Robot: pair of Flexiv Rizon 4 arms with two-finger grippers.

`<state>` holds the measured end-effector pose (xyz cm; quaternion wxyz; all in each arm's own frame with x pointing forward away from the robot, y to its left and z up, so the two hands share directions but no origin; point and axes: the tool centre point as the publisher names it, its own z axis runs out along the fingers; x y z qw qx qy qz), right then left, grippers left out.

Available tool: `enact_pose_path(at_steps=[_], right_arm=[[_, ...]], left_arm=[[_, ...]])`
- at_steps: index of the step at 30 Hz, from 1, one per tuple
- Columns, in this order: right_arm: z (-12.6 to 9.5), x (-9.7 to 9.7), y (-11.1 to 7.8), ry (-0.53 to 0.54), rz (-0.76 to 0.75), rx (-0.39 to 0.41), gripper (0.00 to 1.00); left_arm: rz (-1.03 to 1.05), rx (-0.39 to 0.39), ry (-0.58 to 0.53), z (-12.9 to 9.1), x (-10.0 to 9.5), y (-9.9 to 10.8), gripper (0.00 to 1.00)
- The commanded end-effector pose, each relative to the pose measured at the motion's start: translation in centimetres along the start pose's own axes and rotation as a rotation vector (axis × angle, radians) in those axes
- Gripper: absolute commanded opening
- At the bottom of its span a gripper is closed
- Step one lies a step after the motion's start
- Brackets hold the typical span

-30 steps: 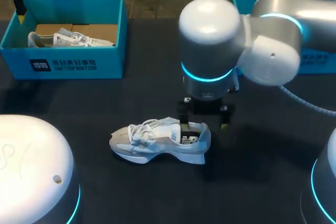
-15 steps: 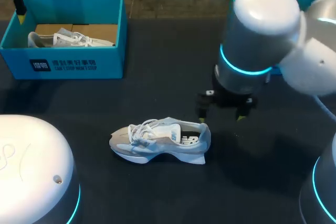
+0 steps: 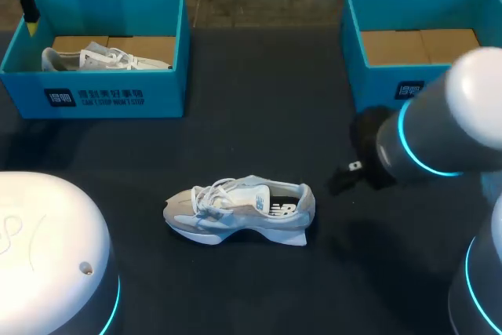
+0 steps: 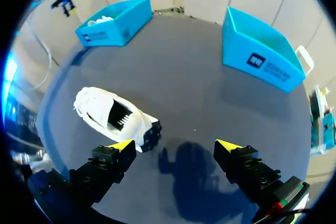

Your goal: Take the shoe out of the shoebox, open the shoe tongue, remove and reinsert the insole, then place the shoe into the shoebox

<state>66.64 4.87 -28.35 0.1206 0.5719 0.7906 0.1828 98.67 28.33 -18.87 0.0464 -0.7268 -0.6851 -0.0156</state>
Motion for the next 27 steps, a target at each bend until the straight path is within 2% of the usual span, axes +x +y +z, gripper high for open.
enact_pose_path(at_steps=[1,6,8,10,11,17,21,22,27], right_arm=[[0.1,-2.0,-1.4,0.718,-0.182,-0.36,1.0],[0.2,-2.8,-0.9,0.804,-0.248,-0.31,1.0],[0.1,-3.1,-0.7,0.913,-0.309,-0.316,1.0],[0.2,-3.3,-0.8,1.071,-0.383,-0.307,1.0],[0.5,-3.6,-0.8,1.111,-0.394,-0.29,1.0],[1.3,-4.6,-0.9,1.212,-0.387,-0.23,1.0],[1.2,-4.0,-1.0,1.344,-0.48,-0.268,1.0],[1.2,-4.0,-1.1,1.312,-0.46,-0.249,1.0],[1.2,-4.0,-1.1,1.312,-0.46,-0.249,1.0]], left_arm=[[0.0,-0.002,0.002,0.0,0.0,-0.1,1.0],[0.0,-0.002,0.002,0.0,0.0,-0.1,1.0],[0.0,-0.002,0.002,0.0,0.0,-0.1,1.0],[0.0,-0.002,0.002,0.0,0.0,-0.1,1.0],[0.0,-0.002,0.002,0.0,0.0,-0.1,1.0],[0.0,-0.002,0.002,0.0,0.0,-0.1,1.0],[0.0,-0.002,0.002,0.0,0.0,-0.1,1.0],[0.0,-0.002,0.002,0.0,0.0,-0.1,1.0],[0.0,-0.002,0.002,0.0,0.0,-0.1,1.0]])
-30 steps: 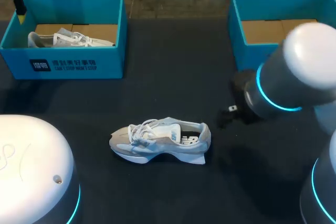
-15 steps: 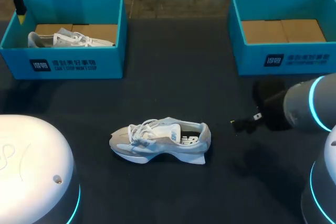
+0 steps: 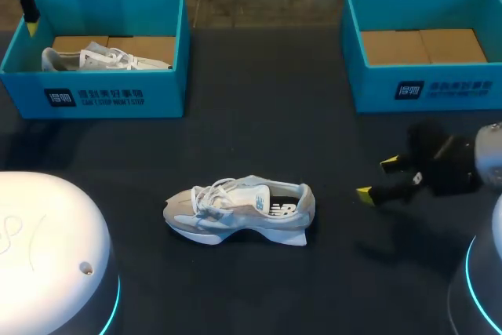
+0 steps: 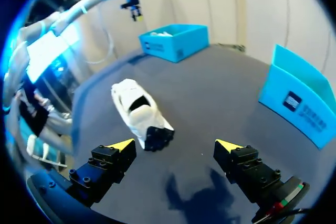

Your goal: Take the shoe out of the shoebox, open the shoe tongue, remove and reinsert the insole, then place the shoe into the shoebox

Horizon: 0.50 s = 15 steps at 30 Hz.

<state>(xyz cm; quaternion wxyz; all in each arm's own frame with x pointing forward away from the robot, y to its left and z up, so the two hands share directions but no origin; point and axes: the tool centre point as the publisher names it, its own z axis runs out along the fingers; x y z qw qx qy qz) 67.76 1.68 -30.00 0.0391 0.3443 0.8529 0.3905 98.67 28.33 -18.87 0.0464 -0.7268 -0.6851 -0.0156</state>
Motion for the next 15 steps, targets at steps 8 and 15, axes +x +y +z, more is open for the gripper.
enact_pose_path(at_steps=[8,15], right_arm=[[-0.1,-0.6,-0.9,0.831,-0.114,-0.184,1.0],[1.0,-0.9,-1.9,0.736,-0.248,-0.305,1.0]], left_arm=[[0.001,-0.002,0.002,0.0,0.0,-0.1,1.0],[0.001,-0.002,0.002,0.0,0.0,-0.1,1.0]])
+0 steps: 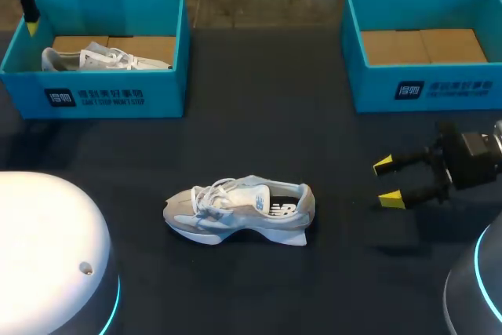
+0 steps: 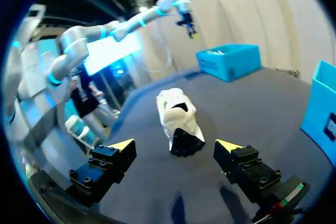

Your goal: Take the shoe out of the shoebox, open the shoe tongue, remove and reinsert the insole, then place the shoe into the shoebox

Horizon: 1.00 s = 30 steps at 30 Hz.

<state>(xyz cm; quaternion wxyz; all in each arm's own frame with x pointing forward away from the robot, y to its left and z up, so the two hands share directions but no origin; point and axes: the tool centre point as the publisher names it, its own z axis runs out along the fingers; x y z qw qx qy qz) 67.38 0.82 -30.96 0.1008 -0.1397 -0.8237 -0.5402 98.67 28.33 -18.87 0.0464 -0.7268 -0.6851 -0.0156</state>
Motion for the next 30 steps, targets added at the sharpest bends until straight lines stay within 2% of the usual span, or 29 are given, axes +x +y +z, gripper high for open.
enact_pose_path(at_steps=[1,8,11,18,30], right_arm=[[0.56,-0.72,-1.02,0.209,-0.057,-0.129,1.0],[0.38,-1.03,-1.11,0.081,-0.11,-0.145,1.0],[0.24,-1.14,-1.22,-0.008,-0.131,-0.156,1.0],[0.75,-0.79,-1.19,-0.123,-0.155,-0.115,1.0],[0.75,-0.79,-1.19,-0.123,-0.155,-0.115,1.0]], left_arm=[[0.001,-0.002,0.002,0.01,0.02,-0.09,1.0],[0.001,-0.002,0.002,0.01,0.02,-0.09,1.0],[0.001,-0.002,0.002,0.01,0.02,-0.09,1.0],[0.001,-0.002,0.002,0.01,0.02,-0.09,1.0],[0.001,-0.002,0.002,0.01,0.02,-0.09,1.0]])
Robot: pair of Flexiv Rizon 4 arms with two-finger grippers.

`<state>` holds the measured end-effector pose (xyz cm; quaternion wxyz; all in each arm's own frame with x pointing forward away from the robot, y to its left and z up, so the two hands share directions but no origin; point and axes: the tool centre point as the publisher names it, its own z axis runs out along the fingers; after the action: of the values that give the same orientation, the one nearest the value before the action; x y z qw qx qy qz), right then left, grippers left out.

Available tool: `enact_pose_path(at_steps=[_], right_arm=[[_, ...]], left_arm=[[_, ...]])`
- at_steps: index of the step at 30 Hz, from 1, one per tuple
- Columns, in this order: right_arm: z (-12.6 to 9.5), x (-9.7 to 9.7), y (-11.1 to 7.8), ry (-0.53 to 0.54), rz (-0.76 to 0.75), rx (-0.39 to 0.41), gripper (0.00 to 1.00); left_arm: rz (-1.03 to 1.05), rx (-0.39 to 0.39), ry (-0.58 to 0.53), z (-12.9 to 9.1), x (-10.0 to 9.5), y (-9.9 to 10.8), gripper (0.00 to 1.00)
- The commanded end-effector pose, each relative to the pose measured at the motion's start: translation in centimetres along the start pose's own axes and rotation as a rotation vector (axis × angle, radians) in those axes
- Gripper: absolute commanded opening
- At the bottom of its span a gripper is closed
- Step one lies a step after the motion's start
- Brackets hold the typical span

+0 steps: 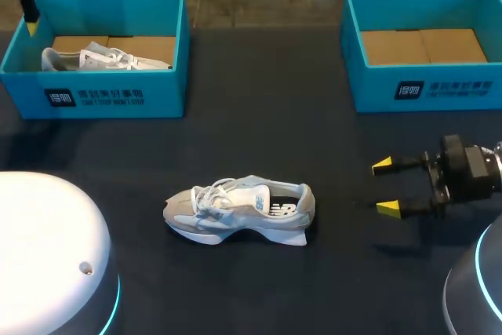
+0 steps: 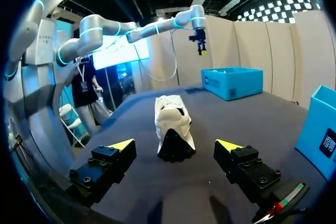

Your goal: Take the shoe out of the shoebox, open the shoe tongue, remove and reinsert the insole, then place the shoe into the shoebox

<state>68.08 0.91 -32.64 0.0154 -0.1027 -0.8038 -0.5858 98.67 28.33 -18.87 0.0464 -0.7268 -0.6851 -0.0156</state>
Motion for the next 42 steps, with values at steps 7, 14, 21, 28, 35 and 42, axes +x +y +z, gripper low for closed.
enact_pose_path(at_steps=[7,14,21,28,35,42], right_arm=[[1.2,0.5,-2.6,-0.09,-0.079,-0.042,1.0],[2.4,0.6,-3.0,-0.133,-0.07,-0.04,1.0],[4.6,0.5,-4.1,-0.147,-0.078,-0.058,1.0],[6.8,0.7,-4.4,-0.158,-0.104,-0.084,1.0],[8.3,1.2,-4.3,-0.146,-0.117,-0.09,1.0],[8.5,1.2,-4.1,-0.142,-0.108,-0.072,1.0]], left_arm=[[0.0,-0.002,0.002,0.0,0.0,-0.1,1.0],[0.0,-0.002,0.002,0.0,0.0,-0.1,1.0],[0.0,-0.002,0.002,0.0,0.0,-0.1,1.0],[0.0,-0.002,0.002,0.0,0.0,-0.1,1.0],[0.0,-0.002,0.002,0.0,0.0,-0.1,1.0],[0.0,-0.002,0.002,0.0,0.0,-0.1,1.0]])
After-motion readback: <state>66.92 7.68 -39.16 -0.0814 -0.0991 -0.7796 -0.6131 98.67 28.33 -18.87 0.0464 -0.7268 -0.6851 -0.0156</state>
